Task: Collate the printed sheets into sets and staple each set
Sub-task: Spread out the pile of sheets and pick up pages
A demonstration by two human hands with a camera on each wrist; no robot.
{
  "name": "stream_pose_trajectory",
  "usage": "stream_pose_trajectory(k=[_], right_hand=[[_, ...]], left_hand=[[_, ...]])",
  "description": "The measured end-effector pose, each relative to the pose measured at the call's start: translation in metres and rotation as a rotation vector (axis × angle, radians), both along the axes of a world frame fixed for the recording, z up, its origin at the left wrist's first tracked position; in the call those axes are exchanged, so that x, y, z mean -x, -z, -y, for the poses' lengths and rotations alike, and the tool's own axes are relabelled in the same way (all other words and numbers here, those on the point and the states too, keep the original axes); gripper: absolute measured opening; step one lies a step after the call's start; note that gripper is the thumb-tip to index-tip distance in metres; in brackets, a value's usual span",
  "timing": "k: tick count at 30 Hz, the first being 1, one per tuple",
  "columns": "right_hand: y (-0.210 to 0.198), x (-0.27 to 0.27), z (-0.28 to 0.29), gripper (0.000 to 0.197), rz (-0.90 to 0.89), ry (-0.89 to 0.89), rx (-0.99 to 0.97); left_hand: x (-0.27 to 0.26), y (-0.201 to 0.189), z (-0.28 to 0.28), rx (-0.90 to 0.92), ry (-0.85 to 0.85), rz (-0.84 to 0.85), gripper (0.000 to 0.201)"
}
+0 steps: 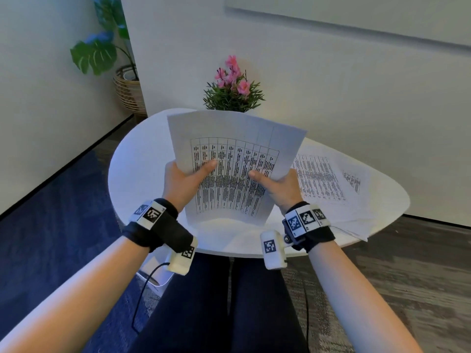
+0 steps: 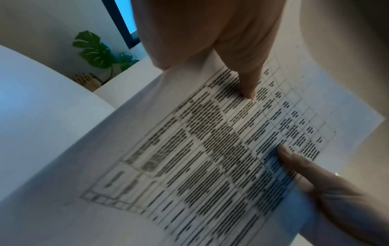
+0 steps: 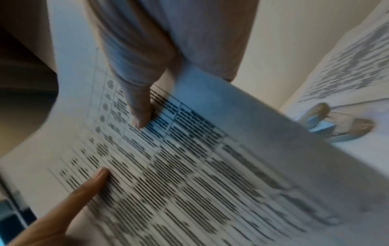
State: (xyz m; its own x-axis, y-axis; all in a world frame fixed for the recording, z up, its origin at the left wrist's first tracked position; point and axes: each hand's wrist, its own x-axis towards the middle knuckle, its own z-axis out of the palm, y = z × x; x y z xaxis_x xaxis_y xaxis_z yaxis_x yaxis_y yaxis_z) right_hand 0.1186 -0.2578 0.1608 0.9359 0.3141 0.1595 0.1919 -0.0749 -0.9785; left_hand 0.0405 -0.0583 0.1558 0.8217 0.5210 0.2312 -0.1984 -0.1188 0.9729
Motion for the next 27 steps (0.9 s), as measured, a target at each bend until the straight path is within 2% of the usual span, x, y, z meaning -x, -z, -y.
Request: stream_pose_trajectory(k=[2,3,5,6,7,9,11,12,14,17,20,23,25,27], right_hand=[[0.015,-0.004,0.0,0.032,-0.035,0.032,0.079],[0.025,-0.009,0.001,0.04,-0.051,0.026,0.122],[0.037,-0.02,0.006,0.067,-0.052,-0.073,0.235],[0.039,-0.03,0.008,0.076,-0.042,-0.141,0.347],[0.039,-0.042,0.01,0.075,-0.017,-0.207,0.501],[0.044,-0.067,0.014,0.059,0.08,-0.282,0.887],[0.049,-0.091,0.017,0.03,0.188,-0.206,1.197],[0.053,-0.101,0.017,0.018,0.191,-0.137,1.275],[0.065,-0.12,0.013,0.012,0.109,-0.055,1.297],[0.084,-0.129,0.004,0.026,-0.035,-0.019,1.298],[0.107,-0.139,-0.002,0.031,-0.07,0.067,1.257],[0.127,-0.152,-0.003,0.028,-0.118,0.113,1.216],[0.123,-0.146,-0.004,0.026,-0.172,0.126,1.062],[0.101,-0.131,-0.001,0.024,-0.214,0.18,0.691]], left_hand=[[0.001,0.012,0.003,-0.015,0.024,-0.062,0.028],[0.001,0.018,0.003,-0.013,0.027,-0.092,0.03],[0.002,0.025,0.001,0.025,-0.008,-0.136,0.031],[0.001,0.024,-0.003,0.043,-0.031,-0.153,0.029],[0.001,0.022,-0.008,0.051,-0.048,-0.174,0.027],[0.002,0.016,-0.022,0.033,-0.057,-0.241,0.024],[0.006,0.012,-0.035,-0.006,-0.042,-0.317,0.028],[0.01,0.01,-0.04,-0.023,-0.031,-0.351,0.031],[0.02,0.009,-0.046,-0.059,-0.021,-0.414,0.034],[0.036,0.011,-0.048,-0.124,-0.024,-0.474,0.035],[0.046,0.014,-0.047,-0.198,-0.002,-0.542,0.042],[0.047,0.014,-0.048,-0.175,0.003,-0.56,0.045],[0.045,0.012,-0.048,-0.198,-0.012,-0.562,0.042],[0.04,0.008,-0.047,-0.222,-0.025,-0.568,0.038]])
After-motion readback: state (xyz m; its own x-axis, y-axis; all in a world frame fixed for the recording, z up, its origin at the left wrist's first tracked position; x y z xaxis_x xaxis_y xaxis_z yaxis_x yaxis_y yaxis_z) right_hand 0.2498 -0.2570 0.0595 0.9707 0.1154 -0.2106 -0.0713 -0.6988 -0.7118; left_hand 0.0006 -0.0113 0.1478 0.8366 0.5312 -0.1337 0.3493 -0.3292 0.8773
